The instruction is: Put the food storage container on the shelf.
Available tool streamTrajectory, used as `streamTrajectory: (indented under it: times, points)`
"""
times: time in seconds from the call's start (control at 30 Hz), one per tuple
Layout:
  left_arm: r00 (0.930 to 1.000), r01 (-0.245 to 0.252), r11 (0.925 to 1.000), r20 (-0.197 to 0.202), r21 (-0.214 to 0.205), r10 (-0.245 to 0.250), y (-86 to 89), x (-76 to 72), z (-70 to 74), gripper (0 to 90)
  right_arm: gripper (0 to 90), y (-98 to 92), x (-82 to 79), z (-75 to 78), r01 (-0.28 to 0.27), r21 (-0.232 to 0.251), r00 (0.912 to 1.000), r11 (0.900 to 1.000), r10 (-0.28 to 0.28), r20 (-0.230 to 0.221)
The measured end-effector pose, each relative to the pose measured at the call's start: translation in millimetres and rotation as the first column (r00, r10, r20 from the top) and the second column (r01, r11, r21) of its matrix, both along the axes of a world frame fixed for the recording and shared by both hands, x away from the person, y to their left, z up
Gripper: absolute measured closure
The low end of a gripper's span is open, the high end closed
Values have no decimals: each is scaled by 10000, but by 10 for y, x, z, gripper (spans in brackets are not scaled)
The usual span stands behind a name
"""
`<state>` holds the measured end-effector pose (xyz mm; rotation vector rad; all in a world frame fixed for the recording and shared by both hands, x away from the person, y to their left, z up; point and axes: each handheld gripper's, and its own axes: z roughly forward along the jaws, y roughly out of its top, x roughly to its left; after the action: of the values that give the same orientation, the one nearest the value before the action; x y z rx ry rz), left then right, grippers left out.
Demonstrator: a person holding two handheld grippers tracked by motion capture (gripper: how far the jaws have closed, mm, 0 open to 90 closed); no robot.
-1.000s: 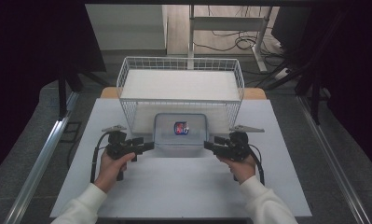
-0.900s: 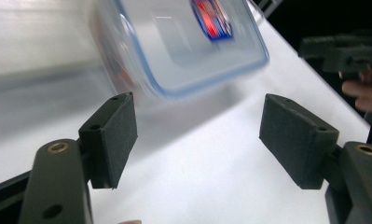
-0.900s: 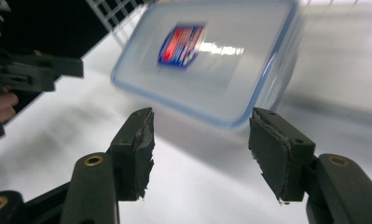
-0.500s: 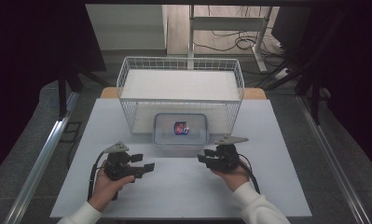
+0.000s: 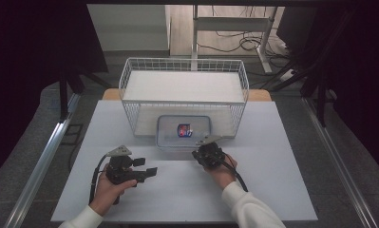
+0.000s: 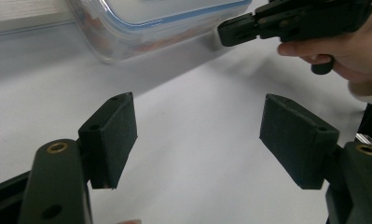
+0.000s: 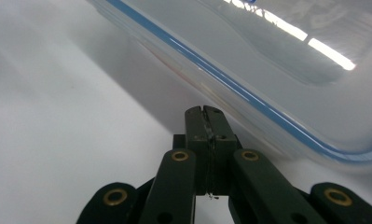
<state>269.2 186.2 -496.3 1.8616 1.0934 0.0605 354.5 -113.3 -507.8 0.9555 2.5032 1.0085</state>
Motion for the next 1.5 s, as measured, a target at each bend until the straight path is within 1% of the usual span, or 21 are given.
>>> streamTrajectory:
  times: [0.07, 0.17, 0.2, 0.27, 0.3, 0.43, 0.5, 0.6, 0.67, 0.8, 0.9, 1.0, 1.07, 1.13, 1.23, 1.27, 1.3, 1.43, 1.5]
  points:
    - [10000, -19, 10000, -14, 40, 19, 2, 1, -3, 276, 888, 48, 34, -23, 12, -17, 10000, 10000, -12, -57]
    - [10000, -21, 10000, -27, 56, 21, 2, 1, -4, 275, 888, 126, 51, -49, -137, -66, 9999, 9999, 136, -74]
    - [10000, -25, 10000, -26, 66, 25, 3, 1, -5, 275, 889, 145, 43, -47, -141, -123, 9999, 9998, 140, -32]
    - [10000, -25, 10000, -28, 58, 25, 5, 1, -5, 275, 889, 185, 27, -34, -178, -382, 9996, 9991, 187, 232]
    - [10000, -24, 10000, -22, 65, 24, 7, 2, -5, 275, 888, 190, 24, -27, -170, -385, 9995, 9991, 181, 272]
    - [10000, -63, 9999, 5, 136, 63, 24, 7, -10, 275, 889, 166, 37, 8, -123, -127, 9996, 9998, 127, 267]
    - [10000, -85, 9999, -13, 124, 85, 29, 10, -11, 275, 889, 160, 38, 25, -115, -131, 9992, 9998, 119, 385]
    - [10000, -82, 9999, -16, 129, 82, 24, 10, -12, 275, 889, 157, 42, 52, -83, -11, 9988, 10000, 83, 489]
    - [10000, -71, 9999, -11, 127, 72, 22, 8, -11, 275, 889, 147, 55, 73, 31, 62, 9981, 10000, -35, 616]
    - [9999, -103, 9999, -21, 120, 104, 29, 14, -12, 275, 889, 102, 141, 128, 450, 289, 9964, 9986, -469, 699]
    - [9999, -117, 9999, -28, 117, 117, 34, 20, -15, 275, 889, 106, 216, 135, 573, 367, 9953, 9977, -599, 764]
    - [9999, -128, 9998, -45, 129, 128, 39, 27, -21, 275, 889, 160, 294, 116, 498, 613, 9969, 9969, -533, 575]
    - [9999, -136, 9998, -55, 149, 137, 47, 32, -24, 275, 889, 232, 335, 105, 416, 797, 9983, 9959, -448, 380]
    - [9999, -159, 9998, -52, 147, 160, 56, 36, -26, 275, 889, 294, 362, 113, 424, 834, 9980, 9956, -461, 427]
    - [9998, -186, 9997, -80, 125, 187, 68, 43, -32, 275, 890, 360, 434, 119, 563, 860, 9976, 9947, -595, 359]
    - [9998, -190, 9997, -83, 129, 192, 69, 45, -34, 275, 889, 383, 492, 114, 694, 931, 9970, 9932, -723, 280]
    - [9998, -189, 9997, -95, 134, 190, 70, 47, -35, 275, 889, 383, 492, 114, 694, 931, 9970, 9932, -723, 280]
    - [9998, -182, 9998, -90, 118, 184, 73, 51, -37, 275, 889, 419, 601, 105, 998, 1110, 9944, 9888, -1029, 233]
    - [9998, -184, 9997, -95, 127, 186, 76, 53, -39, 275, 889, 435, 643, 101, 1071, 1251, 9940, 9863, -1091, 90]
